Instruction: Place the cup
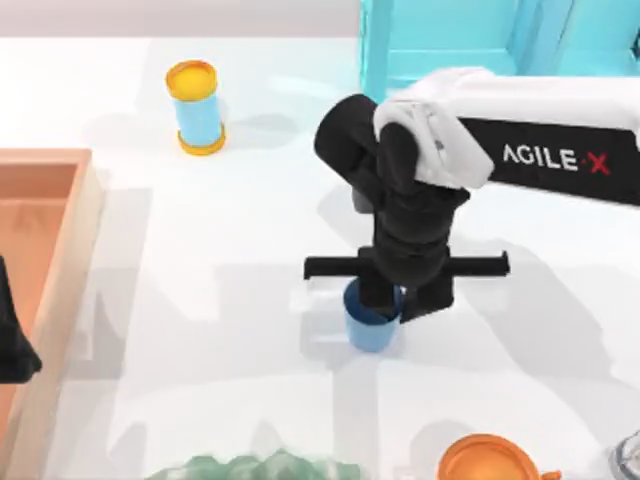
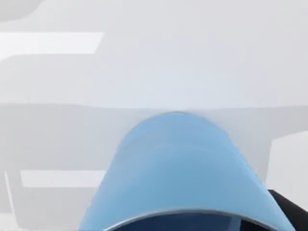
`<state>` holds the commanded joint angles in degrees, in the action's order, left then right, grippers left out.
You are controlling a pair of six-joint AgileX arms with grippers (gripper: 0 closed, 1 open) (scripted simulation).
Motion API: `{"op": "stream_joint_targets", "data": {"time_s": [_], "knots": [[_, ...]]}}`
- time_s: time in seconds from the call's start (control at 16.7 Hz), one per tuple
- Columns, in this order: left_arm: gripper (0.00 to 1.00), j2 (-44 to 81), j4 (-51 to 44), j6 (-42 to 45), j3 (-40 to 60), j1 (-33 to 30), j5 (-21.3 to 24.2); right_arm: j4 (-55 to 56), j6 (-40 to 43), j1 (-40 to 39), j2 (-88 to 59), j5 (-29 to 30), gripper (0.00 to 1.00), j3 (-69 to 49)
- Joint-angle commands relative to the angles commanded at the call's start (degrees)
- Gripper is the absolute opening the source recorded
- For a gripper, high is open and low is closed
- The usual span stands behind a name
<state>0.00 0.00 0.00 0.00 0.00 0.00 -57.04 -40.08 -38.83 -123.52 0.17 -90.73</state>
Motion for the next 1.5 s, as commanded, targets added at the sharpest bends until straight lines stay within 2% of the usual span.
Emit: {"op": "stream_joint_targets", "data": {"time_s": [0.24, 0.66, 0.84, 0.96, 1.26, 1.5], "knots": [[1.00, 0.0, 0.0, 0.0, 0.0, 0.0, 0.0, -1.5, 8.4, 8.2, 4.3, -0.1, 0.00, 2.7], [1.00, 0.0, 0.0, 0.0, 0.0, 0.0, 0.0, -5.9, 36.8, 36.3, 16.8, -0.5, 0.00, 12.6], [1.00, 0.0, 0.0, 0.0, 0.0, 0.0, 0.0, -6.9, 44.9, 44.4, 21.8, -0.7, 0.00, 16.0], [1.00, 0.0, 0.0, 0.0, 0.0, 0.0, 0.0, -7.2, 47.3, 46.8, 23.7, -0.8, 0.00, 17.2], [1.00, 0.0, 0.0, 0.0, 0.0, 0.0, 0.0, -6.9, 47.4, 46.7, 23.5, -0.7, 0.00, 17.3], [1.00, 0.0, 0.0, 0.0, 0.0, 0.0, 0.0, -0.2, 46.7, 46.0, 21.9, -0.7, 0.00, 21.8]]}}
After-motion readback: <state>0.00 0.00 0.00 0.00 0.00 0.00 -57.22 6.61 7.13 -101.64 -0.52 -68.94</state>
